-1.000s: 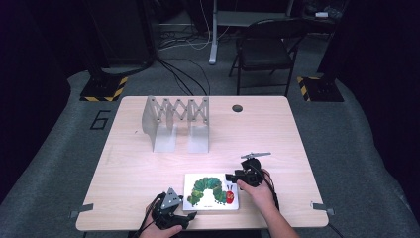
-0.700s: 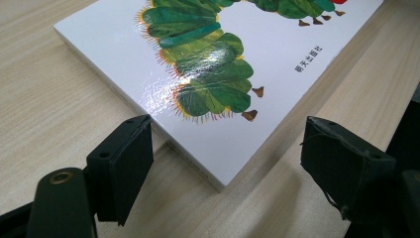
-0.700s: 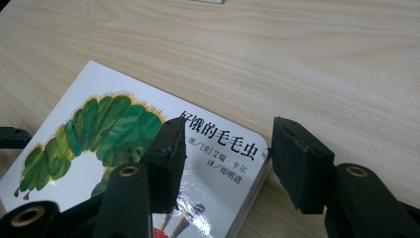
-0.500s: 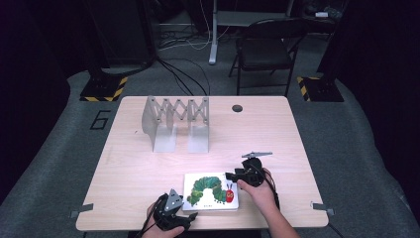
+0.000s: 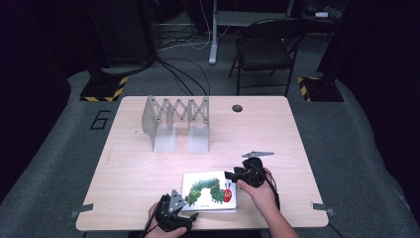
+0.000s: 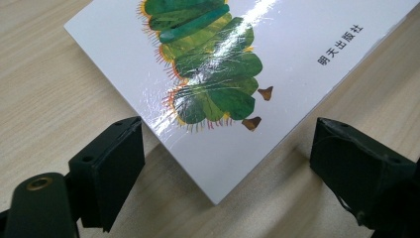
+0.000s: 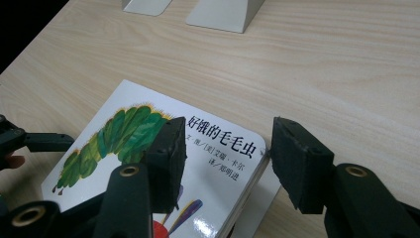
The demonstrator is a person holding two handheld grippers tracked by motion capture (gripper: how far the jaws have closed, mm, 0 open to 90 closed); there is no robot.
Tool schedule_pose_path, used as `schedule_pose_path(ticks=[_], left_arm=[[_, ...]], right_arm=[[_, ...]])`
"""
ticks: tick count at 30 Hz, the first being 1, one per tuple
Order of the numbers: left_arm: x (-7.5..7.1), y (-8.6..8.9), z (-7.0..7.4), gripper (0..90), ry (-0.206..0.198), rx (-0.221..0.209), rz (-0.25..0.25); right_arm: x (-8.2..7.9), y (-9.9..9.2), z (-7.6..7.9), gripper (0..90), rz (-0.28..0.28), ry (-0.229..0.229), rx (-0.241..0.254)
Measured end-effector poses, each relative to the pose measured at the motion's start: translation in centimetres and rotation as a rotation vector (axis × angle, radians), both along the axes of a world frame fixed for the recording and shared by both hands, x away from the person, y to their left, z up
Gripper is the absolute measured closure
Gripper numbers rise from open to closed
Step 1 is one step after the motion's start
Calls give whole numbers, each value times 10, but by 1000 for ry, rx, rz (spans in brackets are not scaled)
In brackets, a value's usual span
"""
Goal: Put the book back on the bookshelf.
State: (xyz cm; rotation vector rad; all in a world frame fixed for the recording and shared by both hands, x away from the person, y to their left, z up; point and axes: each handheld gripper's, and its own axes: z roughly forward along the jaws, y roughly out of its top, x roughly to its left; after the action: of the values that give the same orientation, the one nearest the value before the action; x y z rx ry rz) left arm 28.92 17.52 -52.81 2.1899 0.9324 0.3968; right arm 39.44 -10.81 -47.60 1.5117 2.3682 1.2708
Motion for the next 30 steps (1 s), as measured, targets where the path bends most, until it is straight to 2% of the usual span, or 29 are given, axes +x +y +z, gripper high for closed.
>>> schedule_pose_path(ticks=[3, 4, 9, 13, 15, 16, 18, 19, 22, 28, 29, 30], left_arm=[[1, -2, -2, 79, -12, 2, 19], [1, -1, -2, 64, -2, 10, 16], [2, -2, -4, 1, -5, 11, 51], [3, -2, -3, 0, 0, 18, 46], [3, -2, -3, 0, 5, 19, 53], [3, -3, -4, 0, -10, 8, 74], [3, -3, -4, 0, -10, 8, 75], [4, -3, -4, 0, -13, 18, 81], [4, -3, -4, 0, -8, 1, 95], [-3, -6, -2, 39, -105, 53, 66], [-3, -6, -1, 43, -101, 60, 57], [-4, -7, -1, 46, -118, 66, 62]], right_arm=[[-1, 1, 2, 481, 16, -12, 7], [-1, 2, 2, 482, 17, -13, 8], [-4, 6, 4, 482, 36, -1, 19], [-5, 7, 6, 482, 34, -10, 24], [-5, 6, 7, 482, 37, -13, 32], [-6, 6, 7, 482, 36, -10, 37], [-6, 6, 7, 482, 40, -15, 39], [-6, 7, 8, 483, 38, -8, 42], [-7, 8, 7, 483, 43, -7, 44], [-5, 10, 5, 485, 45, -5, 44], [-5, 10, 5, 484, 40, 0, 48], [-4, 10, 5, 485, 41, -3, 49]])
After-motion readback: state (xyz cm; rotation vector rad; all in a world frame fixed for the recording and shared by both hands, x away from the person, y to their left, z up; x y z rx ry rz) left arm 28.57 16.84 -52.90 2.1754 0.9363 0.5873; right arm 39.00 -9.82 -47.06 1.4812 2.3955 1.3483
